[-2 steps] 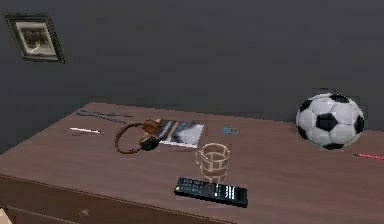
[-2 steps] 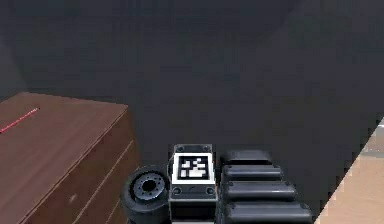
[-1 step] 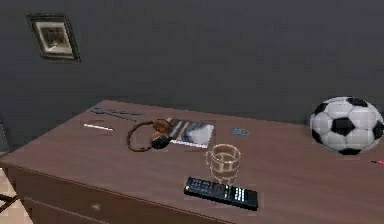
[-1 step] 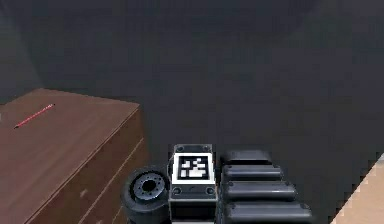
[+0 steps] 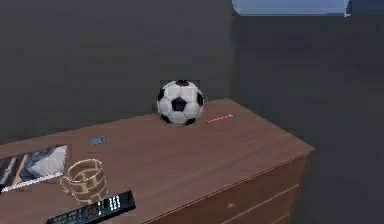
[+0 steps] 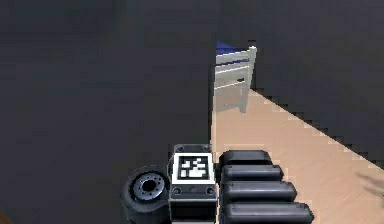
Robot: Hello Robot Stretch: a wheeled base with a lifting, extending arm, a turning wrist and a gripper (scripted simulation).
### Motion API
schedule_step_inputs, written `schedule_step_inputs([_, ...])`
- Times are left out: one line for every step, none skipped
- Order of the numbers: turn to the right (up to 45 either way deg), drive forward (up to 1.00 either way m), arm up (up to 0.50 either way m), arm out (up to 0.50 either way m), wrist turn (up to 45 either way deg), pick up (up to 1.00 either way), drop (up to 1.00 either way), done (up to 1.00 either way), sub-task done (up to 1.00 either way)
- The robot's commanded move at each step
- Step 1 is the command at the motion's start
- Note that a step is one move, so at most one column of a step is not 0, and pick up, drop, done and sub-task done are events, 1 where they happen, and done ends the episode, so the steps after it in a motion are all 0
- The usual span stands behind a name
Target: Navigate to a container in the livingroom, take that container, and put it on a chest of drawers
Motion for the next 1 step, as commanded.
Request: schedule_step_inputs([-45.0, 0.00, 0.00, 0.00, 0.0, 0.00, 0.00, 0.00, 0.00])
